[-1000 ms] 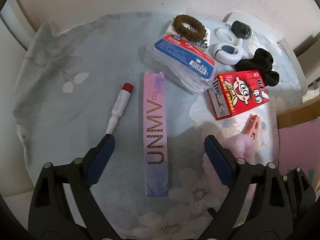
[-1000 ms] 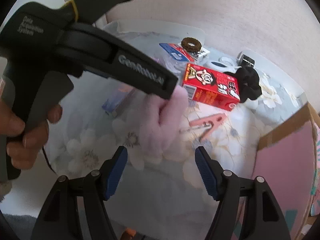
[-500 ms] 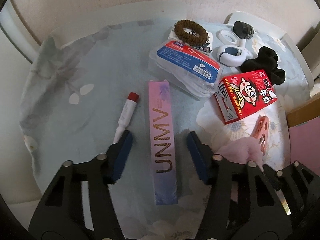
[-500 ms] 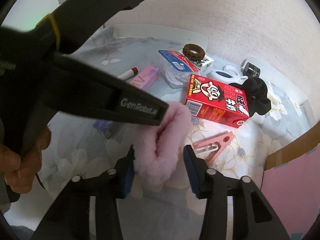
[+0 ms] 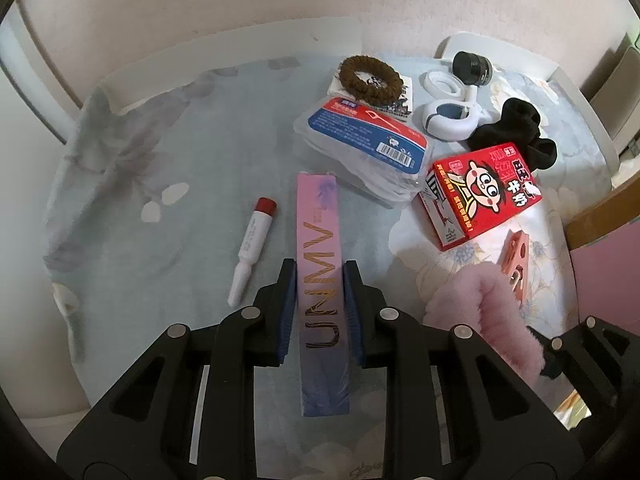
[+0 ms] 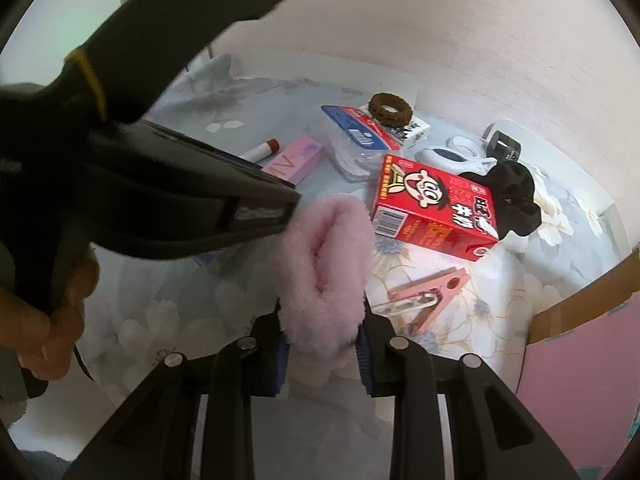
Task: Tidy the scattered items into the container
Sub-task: 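Carry both held items into the cardboard box and open both tools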
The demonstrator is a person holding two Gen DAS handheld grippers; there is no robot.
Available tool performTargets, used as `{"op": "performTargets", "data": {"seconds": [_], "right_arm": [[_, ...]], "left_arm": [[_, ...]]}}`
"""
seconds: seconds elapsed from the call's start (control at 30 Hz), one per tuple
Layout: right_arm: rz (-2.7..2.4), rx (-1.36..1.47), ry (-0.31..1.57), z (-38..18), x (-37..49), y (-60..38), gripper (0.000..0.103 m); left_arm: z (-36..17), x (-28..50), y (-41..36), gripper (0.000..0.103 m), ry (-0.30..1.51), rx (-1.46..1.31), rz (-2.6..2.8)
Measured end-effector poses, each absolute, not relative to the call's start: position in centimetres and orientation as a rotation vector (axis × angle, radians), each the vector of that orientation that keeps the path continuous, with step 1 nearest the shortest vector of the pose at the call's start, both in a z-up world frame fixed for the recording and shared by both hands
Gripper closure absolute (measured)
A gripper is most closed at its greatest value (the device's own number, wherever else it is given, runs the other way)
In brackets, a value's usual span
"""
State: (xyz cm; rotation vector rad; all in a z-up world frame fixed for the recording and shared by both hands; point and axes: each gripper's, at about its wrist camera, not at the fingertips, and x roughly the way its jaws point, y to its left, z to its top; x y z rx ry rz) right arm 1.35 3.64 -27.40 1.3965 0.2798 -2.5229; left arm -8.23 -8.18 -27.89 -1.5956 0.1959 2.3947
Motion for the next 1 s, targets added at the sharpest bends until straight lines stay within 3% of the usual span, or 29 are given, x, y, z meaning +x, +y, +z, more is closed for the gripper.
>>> {"op": "performTargets", "data": {"seconds": [0.83,1.0], "right_arm": [[-2.543,1.356,0.286,-25.2,2.4,4.8,0.079],[-2.559,1.336,0.261,-23.0,3.3,4.9,0.079]], "left_arm": [[-24.1,-7.0,-8.9,0.083,0.096,-1.495,2.454],[-21.7,-6.8,-8.6,0.083,0.17,-1.508,2.489]]}}
